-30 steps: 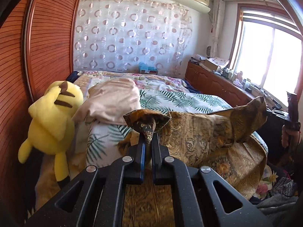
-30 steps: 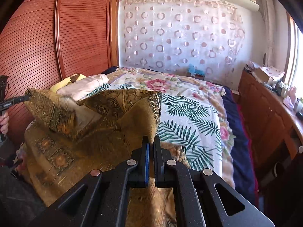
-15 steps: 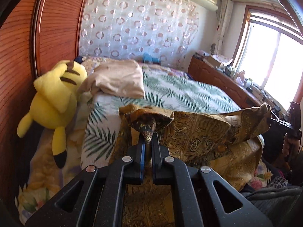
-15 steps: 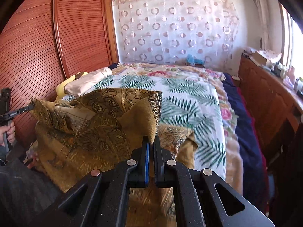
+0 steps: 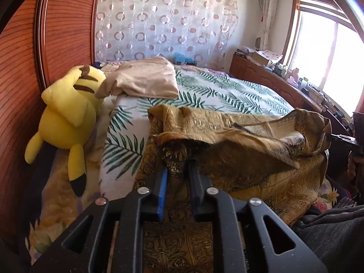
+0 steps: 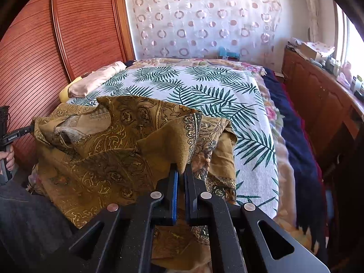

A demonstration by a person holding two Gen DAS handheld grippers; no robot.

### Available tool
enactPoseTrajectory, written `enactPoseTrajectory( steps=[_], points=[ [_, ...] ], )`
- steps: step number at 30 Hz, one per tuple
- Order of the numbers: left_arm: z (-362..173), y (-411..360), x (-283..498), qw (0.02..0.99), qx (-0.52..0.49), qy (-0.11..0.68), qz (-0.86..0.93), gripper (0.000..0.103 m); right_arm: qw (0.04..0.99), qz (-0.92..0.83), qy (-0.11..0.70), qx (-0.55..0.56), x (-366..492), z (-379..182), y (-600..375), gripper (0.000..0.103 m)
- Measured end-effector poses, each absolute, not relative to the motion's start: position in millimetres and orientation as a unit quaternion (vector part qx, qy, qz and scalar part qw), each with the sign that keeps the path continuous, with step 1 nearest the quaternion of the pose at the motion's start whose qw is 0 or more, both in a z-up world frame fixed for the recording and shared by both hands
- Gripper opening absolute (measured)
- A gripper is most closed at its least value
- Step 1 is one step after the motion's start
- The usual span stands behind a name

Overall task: Fold small clothes
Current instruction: 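Open the left tool to release the folded edge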

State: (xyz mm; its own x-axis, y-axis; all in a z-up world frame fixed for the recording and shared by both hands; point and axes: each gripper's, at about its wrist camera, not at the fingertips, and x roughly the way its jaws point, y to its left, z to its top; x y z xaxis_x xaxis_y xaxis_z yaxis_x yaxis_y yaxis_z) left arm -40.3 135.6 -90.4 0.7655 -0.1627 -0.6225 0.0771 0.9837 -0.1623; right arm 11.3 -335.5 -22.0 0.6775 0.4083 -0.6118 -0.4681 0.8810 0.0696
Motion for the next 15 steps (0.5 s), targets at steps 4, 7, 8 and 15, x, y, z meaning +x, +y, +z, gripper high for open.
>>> enactPoseTrajectory(
  steps=[4,7,8,15],
  points=[
    [-76,138,-44,0.944,-0.058,0.319,-0.06,0.045,0.915,0.243,0.317,-0.054,5,-19,-334,0.004],
    [-63,140,-43,0.95,-0.051,0.301,-0.059,0.073,0.917,0.243,0.311,-0.058,-2,-17,-336,0.004],
    [-58,141,-42,0.953,-0.05,0.294,-0.059,0.079,0.918,0.244,0.308,-0.06,-5,-15,-338,0.007],
    [-42,145,-14,0.958,-0.031,0.282,-0.039,0.08,0.936,0.217,0.271,-0.053,-11,1,-363,0.021]
  ],
)
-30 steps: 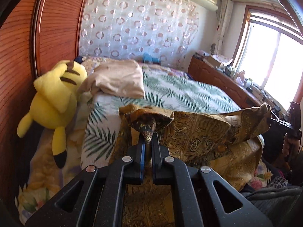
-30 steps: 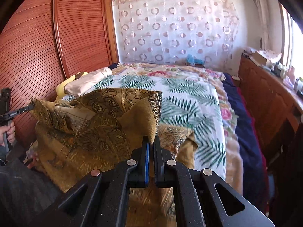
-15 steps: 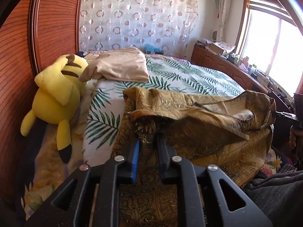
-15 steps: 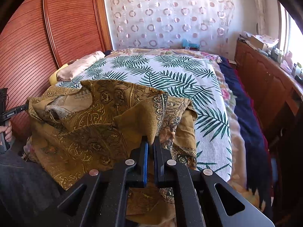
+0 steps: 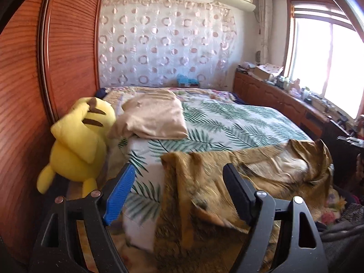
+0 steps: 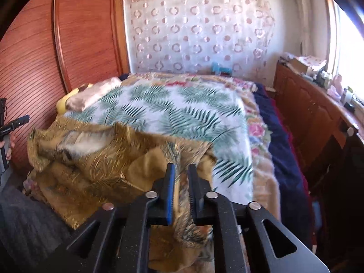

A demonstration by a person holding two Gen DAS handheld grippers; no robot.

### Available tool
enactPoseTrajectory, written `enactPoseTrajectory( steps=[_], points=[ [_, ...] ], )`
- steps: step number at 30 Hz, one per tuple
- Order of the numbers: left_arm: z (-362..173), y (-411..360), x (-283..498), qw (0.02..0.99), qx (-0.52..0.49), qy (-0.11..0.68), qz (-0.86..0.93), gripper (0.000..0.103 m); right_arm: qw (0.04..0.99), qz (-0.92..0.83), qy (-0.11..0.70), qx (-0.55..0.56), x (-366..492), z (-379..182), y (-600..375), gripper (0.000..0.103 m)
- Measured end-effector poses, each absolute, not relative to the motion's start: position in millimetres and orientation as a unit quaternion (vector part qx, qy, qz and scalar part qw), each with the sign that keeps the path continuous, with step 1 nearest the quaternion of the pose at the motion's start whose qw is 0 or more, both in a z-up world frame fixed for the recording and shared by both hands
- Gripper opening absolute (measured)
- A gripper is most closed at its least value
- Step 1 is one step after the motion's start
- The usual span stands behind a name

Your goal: Fold small clothes

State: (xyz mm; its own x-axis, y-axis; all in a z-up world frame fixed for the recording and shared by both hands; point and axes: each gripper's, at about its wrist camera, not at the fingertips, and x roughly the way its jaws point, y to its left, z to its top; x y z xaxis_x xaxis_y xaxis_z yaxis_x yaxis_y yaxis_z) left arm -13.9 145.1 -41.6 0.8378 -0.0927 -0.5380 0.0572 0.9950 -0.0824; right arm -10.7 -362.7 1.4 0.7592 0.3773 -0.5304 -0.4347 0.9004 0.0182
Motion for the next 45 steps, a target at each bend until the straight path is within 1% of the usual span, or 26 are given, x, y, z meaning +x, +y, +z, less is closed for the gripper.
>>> enactPoseTrajectory(
  steps=[1,2,3,8,17,20,21,22,23,24,25,26,28,31,35,36,37,38,41,45],
  points=[
    [-41,145,-9,0.957,-0.031,0.285,-0.038,0.08,0.94,0.21,0.265,-0.053,-9,5,-365,0.031],
    [-40,146,-3,0.957,-0.032,0.287,-0.039,0.08,0.942,0.203,0.26,-0.053,-7,9,-367,0.037],
    [-40,146,1,0.956,-0.033,0.287,-0.04,0.08,0.944,0.2,0.257,-0.053,-5,10,-366,0.038],
    [-41,146,21,0.955,-0.036,0.291,-0.038,0.08,0.946,0.189,0.26,-0.049,23,11,-358,0.038],
    [-61,145,61,0.942,-0.034,0.332,-0.042,0.08,0.919,0.187,0.346,-0.033,93,-31,-324,0.038],
    [-71,147,73,0.935,-0.036,0.35,-0.045,0.072,0.911,0.193,0.365,-0.014,107,-40,-319,0.038],
    [-74,147,76,0.933,-0.036,0.356,-0.045,0.066,0.908,0.195,0.371,-0.008,110,-43,-318,0.038],
    [-78,147,80,0.93,-0.037,0.363,-0.046,0.062,0.906,0.196,0.374,-0.004,114,-44,-318,0.038],
    [-81,148,83,0.927,-0.039,0.369,-0.046,0.056,0.904,0.199,0.379,0.002,117,-44,-317,0.037],
    [-85,148,85,0.925,-0.04,0.375,-0.048,0.049,0.902,0.202,0.383,0.005,118,-44,-317,0.032],
    [-89,148,88,0.922,-0.042,0.381,-0.052,0.042,0.9,0.205,0.386,0.003,118,-44,-316,0.019],
    [-91,147,89,0.92,-0.044,0.385,-0.056,0.041,0.901,0.202,0.383,-0.003,118,-41,-318,0.006],
    [-96,146,93,0.916,-0.048,0.392,-0.062,0.041,0.909,0.203,0.364,-0.005,114,-32,-322,0.004],
    [-100,148,102,0.91,-0.062,0.404,-0.069,0.041,0.934,0.176,0.312,0.004,99,-17,-332,0.003],
    [-106,146,111,0.904,-0.068,0.415,-0.078,0.041,0.935,0.172,0.31,-0.002,92,-20,-332,0.003],
    [-107,145,113,0.903,-0.064,0.417,-0.078,0.035,0.934,0.17,0.315,-0.002,93,-23,-332,0.003],
    [-109,143,114,0.903,-0.06,0.418,-0.079,0.013,0.932,0.169,0.32,0.0,95,-25,-333,0.003],
    [-108,143,113,0.904,-0.057,0.416,-0.079,0.005,0.931,0.168,0.325,0.002,99,-27,-332,0.003],
    [-96,153,99,0.92,-0.071,0.379,-0.065,0.003,0.929,0.161,0.333,-0.002,106,-29,-325,0.003],
    [-92,167,91,0.924,-0.085,0.37,-0.055,0.003,0.929,0.155,0.336,0.0,111,-28,-328,0.003]
  ],
)
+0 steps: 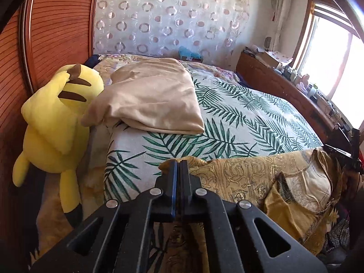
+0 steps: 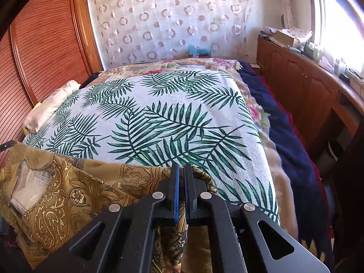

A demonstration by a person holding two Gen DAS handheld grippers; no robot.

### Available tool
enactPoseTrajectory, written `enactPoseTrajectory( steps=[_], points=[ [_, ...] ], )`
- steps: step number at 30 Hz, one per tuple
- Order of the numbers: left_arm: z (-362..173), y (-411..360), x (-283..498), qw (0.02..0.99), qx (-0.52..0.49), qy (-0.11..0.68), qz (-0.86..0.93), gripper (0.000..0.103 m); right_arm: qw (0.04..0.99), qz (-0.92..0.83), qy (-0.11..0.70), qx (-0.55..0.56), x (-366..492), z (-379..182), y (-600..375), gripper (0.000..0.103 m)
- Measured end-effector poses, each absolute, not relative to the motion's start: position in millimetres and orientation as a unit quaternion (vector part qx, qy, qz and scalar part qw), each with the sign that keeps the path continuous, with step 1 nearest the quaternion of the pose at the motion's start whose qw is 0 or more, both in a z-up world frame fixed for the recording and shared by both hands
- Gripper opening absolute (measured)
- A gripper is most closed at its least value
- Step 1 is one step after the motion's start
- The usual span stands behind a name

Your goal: Fold small clothes

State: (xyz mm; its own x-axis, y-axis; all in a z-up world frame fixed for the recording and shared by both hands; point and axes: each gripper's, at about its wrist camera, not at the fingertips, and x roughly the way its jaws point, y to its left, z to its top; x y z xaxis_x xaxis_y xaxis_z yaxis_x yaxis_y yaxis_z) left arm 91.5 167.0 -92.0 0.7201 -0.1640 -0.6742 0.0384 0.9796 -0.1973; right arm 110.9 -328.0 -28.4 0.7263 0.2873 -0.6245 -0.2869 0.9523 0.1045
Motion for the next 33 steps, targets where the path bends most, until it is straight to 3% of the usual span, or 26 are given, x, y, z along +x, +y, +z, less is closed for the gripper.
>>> enactPoseTrajectory(
  steps=[6,8,9,10,13,15,17,19,27,30,32,33],
  points=[
    [-91,170,92,0.927,-0.088,0.361,-0.05,0.004,0.927,0.157,0.34,-0.001,114,-27,-328,0.003],
    [-89,167,92,0.929,-0.08,0.357,-0.054,0.023,0.927,0.158,0.339,-0.002,114,-27,-328,0.003],
    [-89,165,92,0.931,-0.072,0.353,-0.056,0.041,0.928,0.159,0.338,-0.004,114,-26,-329,0.003],
    [-88,162,92,0.932,-0.068,0.351,-0.059,0.051,0.928,0.16,0.335,-0.006,113,-24,-329,0.003],
    [-93,156,96,0.928,-0.066,0.36,-0.072,0.063,0.93,0.163,0.329,-0.012,111,-22,-328,0.007],
    [-101,152,101,0.923,-0.064,0.373,-0.069,0.063,0.931,0.158,0.327,-0.021,111,-22,-327,0.017],
    [-109,150,106,0.917,-0.06,0.388,-0.068,0.063,0.928,0.163,0.334,-0.029,113,-25,-325,0.044],
    [-116,148,107,0.913,-0.057,0.399,-0.063,0.063,0.926,0.154,0.343,-0.037,117,-28,-324,0.063],
    [-125,150,107,0.906,-0.064,0.413,-0.061,0.062,0.91,0.162,0.38,-0.043,131,-42,-322,0.064],
    [-125,148,107,0.907,-0.056,0.413,-0.065,0.052,0.909,0.164,0.38,-0.049,131,-42,-320,0.063],
    [-125,144,105,0.907,-0.051,0.412,-0.072,0.043,0.909,0.164,0.378,-0.056,128,-43,-319,0.056],
    [-125,142,104,0.907,-0.047,0.411,-0.076,0.032,0.909,0.167,0.376,-0.06,127,-43,-318,0.043]
  ],
)
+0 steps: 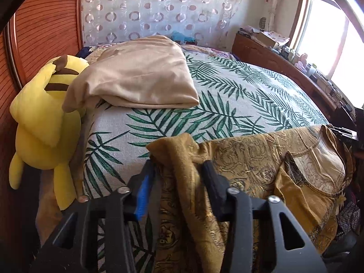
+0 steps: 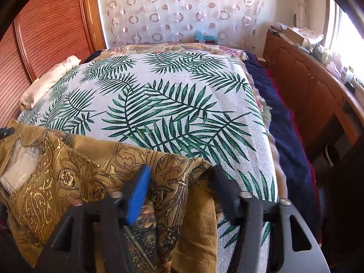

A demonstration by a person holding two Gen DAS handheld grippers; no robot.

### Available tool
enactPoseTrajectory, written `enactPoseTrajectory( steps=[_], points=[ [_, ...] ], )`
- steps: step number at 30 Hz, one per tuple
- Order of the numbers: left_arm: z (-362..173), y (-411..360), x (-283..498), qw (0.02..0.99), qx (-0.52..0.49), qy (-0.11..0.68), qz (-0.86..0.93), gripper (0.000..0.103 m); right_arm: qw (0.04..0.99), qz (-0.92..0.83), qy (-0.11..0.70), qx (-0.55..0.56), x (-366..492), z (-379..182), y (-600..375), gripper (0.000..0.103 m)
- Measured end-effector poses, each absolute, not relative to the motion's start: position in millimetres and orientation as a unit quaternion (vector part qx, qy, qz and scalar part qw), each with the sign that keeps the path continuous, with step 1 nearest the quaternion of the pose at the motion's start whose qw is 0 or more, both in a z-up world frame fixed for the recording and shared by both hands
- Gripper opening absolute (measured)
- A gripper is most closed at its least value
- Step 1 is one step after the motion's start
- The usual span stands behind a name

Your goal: Fold small clothes

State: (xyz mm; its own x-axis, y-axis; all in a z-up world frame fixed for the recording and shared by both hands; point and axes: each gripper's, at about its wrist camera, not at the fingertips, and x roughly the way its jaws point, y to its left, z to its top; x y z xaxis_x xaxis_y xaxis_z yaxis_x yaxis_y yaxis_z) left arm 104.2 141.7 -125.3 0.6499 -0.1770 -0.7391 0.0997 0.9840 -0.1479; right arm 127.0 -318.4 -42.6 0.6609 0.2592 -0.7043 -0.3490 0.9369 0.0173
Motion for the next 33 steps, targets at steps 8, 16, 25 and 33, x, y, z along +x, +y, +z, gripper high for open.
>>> enactPoseTrajectory(
  steps=[8,16,25,33],
  points=[
    [-103,132,84,0.92,-0.054,0.378,-0.089,0.008,0.917,0.19,0.345,-0.061,100,-35,-321,0.009],
    [-20,129,18,0.959,-0.075,0.253,-0.108,0.008,0.951,0.196,0.237,-0.022,29,31,-346,0.008],
    [36,128,-12,0.984,-0.054,0.152,-0.072,0.008,0.964,0.205,0.164,-0.031,-30,96,-367,0.008],
    [60,135,-16,0.99,-0.053,0.117,-0.059,0.008,0.97,0.205,0.119,-0.05,-68,122,-369,0.008]
  ],
)
